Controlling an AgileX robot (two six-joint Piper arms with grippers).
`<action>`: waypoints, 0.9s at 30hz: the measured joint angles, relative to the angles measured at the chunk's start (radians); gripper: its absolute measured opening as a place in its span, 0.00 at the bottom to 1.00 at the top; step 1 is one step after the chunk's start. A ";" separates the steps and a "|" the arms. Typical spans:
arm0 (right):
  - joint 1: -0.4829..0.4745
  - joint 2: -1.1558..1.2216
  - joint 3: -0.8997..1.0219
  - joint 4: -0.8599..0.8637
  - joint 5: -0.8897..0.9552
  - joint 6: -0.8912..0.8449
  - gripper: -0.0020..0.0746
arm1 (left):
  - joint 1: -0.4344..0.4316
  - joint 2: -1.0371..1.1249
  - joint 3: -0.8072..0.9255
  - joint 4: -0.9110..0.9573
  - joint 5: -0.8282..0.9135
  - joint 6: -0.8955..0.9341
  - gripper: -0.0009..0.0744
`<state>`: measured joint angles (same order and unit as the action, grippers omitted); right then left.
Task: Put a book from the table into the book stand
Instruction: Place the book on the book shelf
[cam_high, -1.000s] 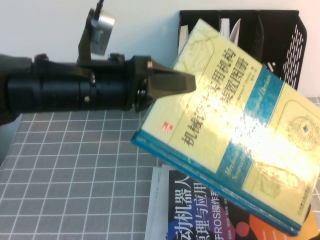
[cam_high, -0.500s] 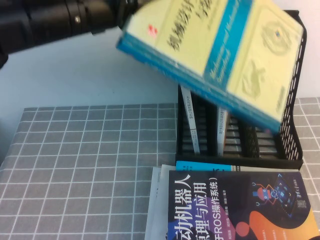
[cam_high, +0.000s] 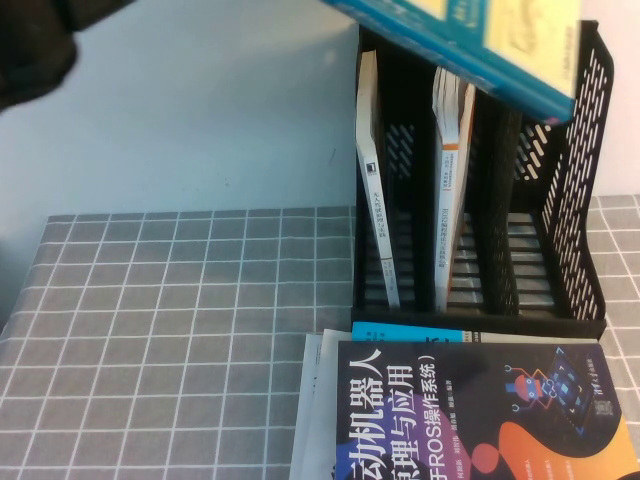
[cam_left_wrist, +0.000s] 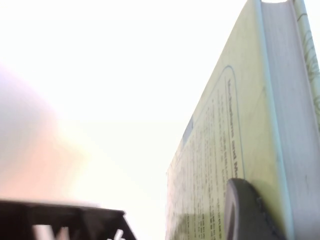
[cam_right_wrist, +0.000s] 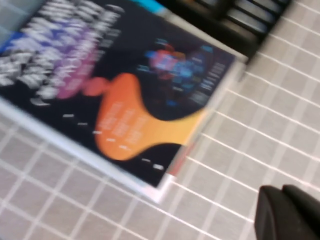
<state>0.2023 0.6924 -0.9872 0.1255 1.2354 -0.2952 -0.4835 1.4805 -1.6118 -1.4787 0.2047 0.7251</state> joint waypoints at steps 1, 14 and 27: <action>0.000 0.000 0.000 -0.036 0.002 0.038 0.02 | -0.036 0.000 -0.005 0.027 -0.026 0.004 0.27; 0.000 -0.075 0.000 -0.260 0.002 0.259 0.02 | -0.402 0.092 -0.005 0.033 -0.402 0.371 0.27; 0.000 -0.080 0.000 -0.267 0.002 0.266 0.02 | -0.455 0.199 -0.005 -0.274 -0.699 0.596 0.27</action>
<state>0.2023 0.6129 -0.9872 -0.1416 1.2375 -0.0291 -0.9387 1.6792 -1.6170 -1.7531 -0.4943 1.3214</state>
